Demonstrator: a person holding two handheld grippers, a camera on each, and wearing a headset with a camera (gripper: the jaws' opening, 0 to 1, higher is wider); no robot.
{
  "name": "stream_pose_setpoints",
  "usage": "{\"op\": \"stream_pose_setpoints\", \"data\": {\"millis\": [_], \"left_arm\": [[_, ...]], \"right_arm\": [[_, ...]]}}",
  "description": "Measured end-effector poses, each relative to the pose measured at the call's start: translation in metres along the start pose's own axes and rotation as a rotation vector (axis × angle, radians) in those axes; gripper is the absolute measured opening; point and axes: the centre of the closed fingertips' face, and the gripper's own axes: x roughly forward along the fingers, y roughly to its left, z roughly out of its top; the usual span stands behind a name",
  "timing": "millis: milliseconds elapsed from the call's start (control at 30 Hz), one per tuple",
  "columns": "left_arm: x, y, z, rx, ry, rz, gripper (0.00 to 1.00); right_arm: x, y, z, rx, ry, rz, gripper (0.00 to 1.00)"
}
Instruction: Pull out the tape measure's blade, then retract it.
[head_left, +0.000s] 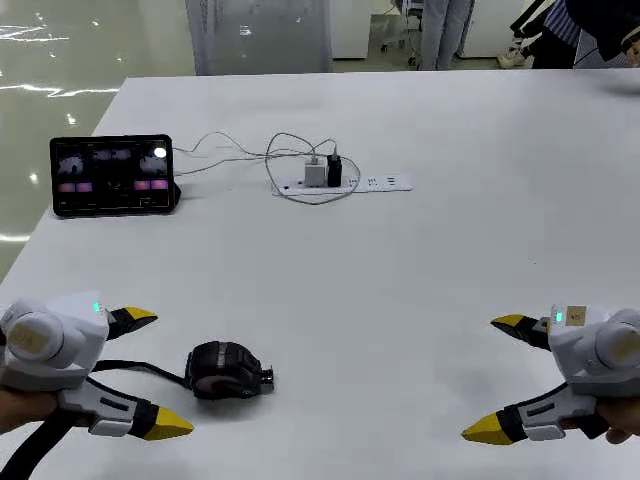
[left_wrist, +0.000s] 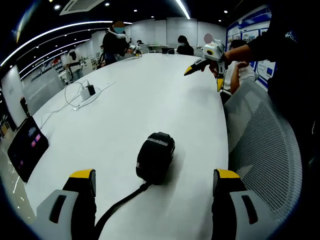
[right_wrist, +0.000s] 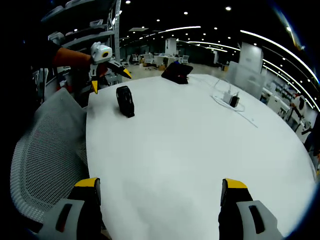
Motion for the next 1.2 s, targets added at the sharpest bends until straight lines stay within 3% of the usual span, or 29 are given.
{"op": "stream_pose_setpoints", "data": {"millis": [67,133,500,700,800,1200], "left_arm": [[0.003,-0.001,0.002,0.016,0.018,-0.015,0.94],[0.006,-0.003,0.004,0.028,0.028,-0.031,0.94],[0.021,-0.004,0.007,0.134,0.106,-0.078,0.85],[0.028,-0.006,0.007,0.142,0.154,-0.12,0.82],[0.032,-0.005,0.007,0.155,0.163,-0.131,0.76],[0.054,-0.002,-0.001,0.205,0.238,-0.136,0.65]], "right_arm": [[0.002,0.001,0.002,-0.009,0.0,0.012,0.99],[0.005,0.008,0.005,-0.023,-0.005,0.065,0.99],[0.023,0.014,0.025,-0.092,-0.017,0.102,0.99],[0.032,0.012,0.035,-0.121,-0.008,0.115,0.99],[0.038,0.011,0.039,-0.13,-0.011,0.126,0.99],[0.066,0.019,0.047,-0.174,0.017,0.18,0.99]]}}
